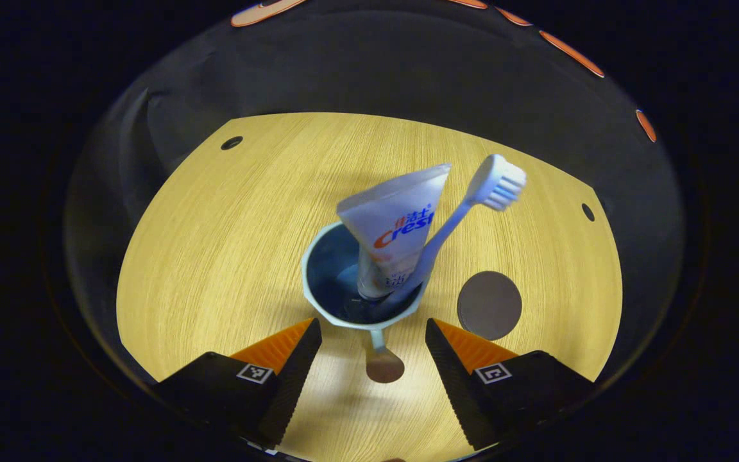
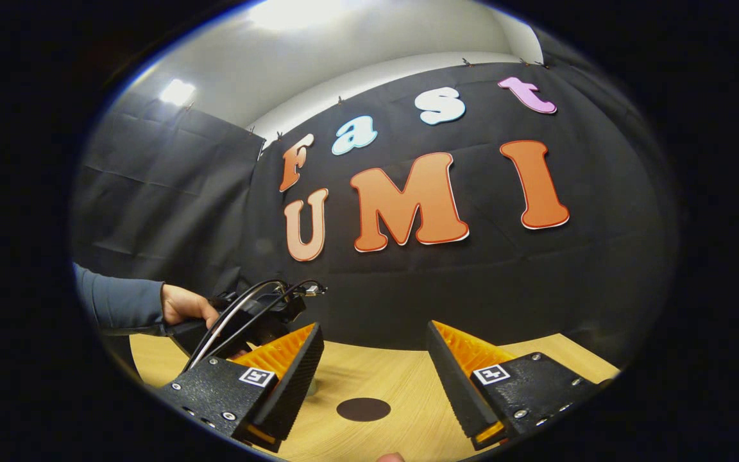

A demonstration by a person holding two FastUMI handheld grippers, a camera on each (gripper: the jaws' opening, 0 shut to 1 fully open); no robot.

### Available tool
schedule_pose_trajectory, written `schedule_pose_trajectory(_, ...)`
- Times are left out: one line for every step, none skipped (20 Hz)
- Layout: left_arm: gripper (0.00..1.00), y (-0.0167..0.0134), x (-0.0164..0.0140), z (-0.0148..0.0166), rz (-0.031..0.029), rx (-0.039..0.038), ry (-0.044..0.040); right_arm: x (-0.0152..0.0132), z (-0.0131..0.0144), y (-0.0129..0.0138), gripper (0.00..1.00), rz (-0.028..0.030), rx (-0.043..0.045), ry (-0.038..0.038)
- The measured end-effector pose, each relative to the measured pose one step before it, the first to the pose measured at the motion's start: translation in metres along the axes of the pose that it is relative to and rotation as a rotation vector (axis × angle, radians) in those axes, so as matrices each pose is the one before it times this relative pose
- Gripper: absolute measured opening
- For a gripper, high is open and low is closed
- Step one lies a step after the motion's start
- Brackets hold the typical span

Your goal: Put the toothbrush and toothpaste on the desktop into the cup, then pick up the cup and place it on the coaster on the desktop.

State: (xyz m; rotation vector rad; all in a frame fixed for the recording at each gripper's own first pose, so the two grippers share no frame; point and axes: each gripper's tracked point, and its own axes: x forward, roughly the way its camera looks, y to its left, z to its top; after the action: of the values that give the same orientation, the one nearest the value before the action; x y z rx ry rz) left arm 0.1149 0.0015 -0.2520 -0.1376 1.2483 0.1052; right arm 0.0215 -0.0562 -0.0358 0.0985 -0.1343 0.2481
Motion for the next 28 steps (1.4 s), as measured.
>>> schedule_pose_trajectory(0.96,0.00087,0.00433,0.00271,0.01447,-0.00616,0.01902,0.00056,0.00001,-0.00064,0.96,0.00176,0.00222,0.00042)
schedule_pose_trajectory(0.91,0.00209,0.00510,0.00415,0.01671,-0.00265,0.01457,-0.00088,0.00015,0.00105,0.96,0.00640,0.00601,-0.00065)
schedule_pose_trajectory(0.79,0.00458,0.00457,0.00508,0.02753,-0.00436,0.01130,0.00016,-0.00295,0.00073,0.96,0.00157,0.00367,0.00471)
schedule_pose_trajectory(0.65,-0.00031,0.00326,0.00501,-0.00108,-0.01346,0.00751,-0.00078,-0.00116,0.00084,0.96,0.00426,0.00374,0.00263)
schedule_pose_trajectory(0.60,-0.00063,0.00884,0.00547,0.00359,-0.00243,0.00899,-0.00147,-0.00038,0.00088,0.97,0.00429,0.00254,0.00181)
schedule_pose_trajectory(0.43,-0.00132,-0.00975,0.00853,-0.00274,-0.00808,-0.00328,-0.00166,0.00006,0.00195,0.97,0.00865,0.01381,-0.00075)
schedule_pose_trajectory(0.25,-0.00080,0.01291,0.00886,0.00062,0.00612,-0.00786,-0.00012,-0.00056,0.00219,0.97,0.00554,0.01117,-0.00135)
schedule_pose_trajectory(0.26,-0.00081,0.00312,0.01111,-0.01025,0.00618,-0.01449,-0.00061,-0.00015,0.00029,0.97,0.00027,0.00585,0.00048)
schedule_pose_trajectory(0.26,-0.00001,0.00597,0.00927,-0.00831,-0.00147,-0.00151,0.00006,0.00078,-0.00082,0.96,-0.00088,0.00079,-0.00041)
schedule_pose_trajectory(0.24,0.01923,-0.00364,-0.01116,-0.01375,0.00598,-0.01371,-0.00013,0.00075,-0.00087,0.96,-0.00435,-0.00413,-0.00115)
schedule_pose_trajectory(0.24,-0.00414,-0.00705,0.01263,-0.00669,-0.00151,0.00312,0.00006,0.00148,-0.00071,0.96,-0.00265,-0.00297,-0.00337)
schedule_pose_trajectory(0.22,0.00358,-0.00743,-0.00418,-0.00888,0.00874,-0.01204,-0.00058,-0.00001,0.00019,0.96,-0.00310,-0.00206,0.00036)
schedule_pose_trajectory(0.22,-0.01591,0.01778,-0.01529,-0.00205,0.00930,-0.00548,-0.00055,0.00037,0.00046,0.96,-0.00143,0.00119,-0.00080)
schedule_pose_trajectory(0.22,-0.00044,0.00228,0.00962,0.00107,0.01118,-0.00329,-0.00038,0.00089,0.00002,0.96,-0.00362,0.00124,0.00103)
schedule_pose_trajectory(0.22,-0.00214,-0.00856,0.00501,-0.00201,0.01010,-0.00767,0.00031,-0.00001,-0.00170,0.96,-0.00520,-0.00026,0.00125)
schedule_pose_trajectory(0.22,-0.00135,-0.00245,0.00310,-0.00524,0.00429,-0.01052,-0.00099,0.00058,-0.00060,0.96,-0.00457,-0.00282,0.00125)
schedule_pose_trajectory(0.22,-0.00166,-0.00602,0.00388,-0.00773,0.00541,-0.01156,-0.00127,-0.00026,-0.00145,0.96,-0.00763,-0.00584,0.00468)
schedule_pose_trajectory(0.22,-0.00135,-0.00551,0.00519,-0.00476,0.01091,-0.01365,-0.00159,0.00073,-0.00114,0.96,-0.00395,-0.00461,-0.00005)
schedule_pose_trajectory(0.22,-0.00021,-0.00624,0.00629,-0.00306,0.01551,-0.01269,-0.00166,0.00004,-0.00109,0.96,-0.00889,-0.00446,0.00113)
schedule_pose_trajectory(0.22,-0.00313,-0.00549,0.00700,-0.00895,0.01374,-0.01350,-0.00160,0.00090,-0.00192,0.96,-0.00687,-0.00012,0.00050)
schedule_pose_trajectory(0.22,-0.00365,-0.00339,0.00811,-0.01071,0.01337,-0.00842,-0.00109,0.00100,-0.00188,0.96,-0.00656,0.00007,0.00338)
schedule_pose_trajectory(0.22,-0.00140,0.00468,0.00470,-0.01371,0.01486,-0.00738,-0.00232,-0.00044,-0.00099,0.96,-0.00645,-0.00090,0.00263)
schedule_pose_trajectory(0.22,-0.00300,-0.00605,0.00520,-0.01328,0.01648,-0.00495,-0.00263,0.00124,-0.00226,0.96,-0.00794,-0.00349,0.00364)
schedule_pose_trajectory(0.22,-0.00374,-0.00331,0.00678,-0.01138,0.01921,-0.00482,-0.00325,0.00063,-0.00312,0.96,-0.01158,-0.00491,0.00386)
schedule_pose_trajectory(0.22,-0.00049,-0.00410,0.00896,-0.00902,0.01519,-0.00412,-0.00303,0.00186,-0.00159,0.96,-0.00667,-0.00468,-0.00171)
schedule_pose_trajectory(0.22,-0.00123,-0.00241,0.00761,-0.00856,0.01497,-0.00073,-0.00301,0.00095,-0.00290,0.96,-0.00953,-0.00515,0.00179)
schedule_pose_trajectory(0.22,-0.00092,-0.00511,0.01059,-0.00910,0.01487,-0.00004,-0.00287,0.00131,-0.00285,0.96,-0.00697,-0.00251,-0.00173)
schedule_pose_trajectory(0.22,-0.00066,-0.00307,0.00940,-0.00870,0.01089,0.00171,-0.00302,0.00108,-0.00318,0.96,-0.00902,-0.00309,0.00098)
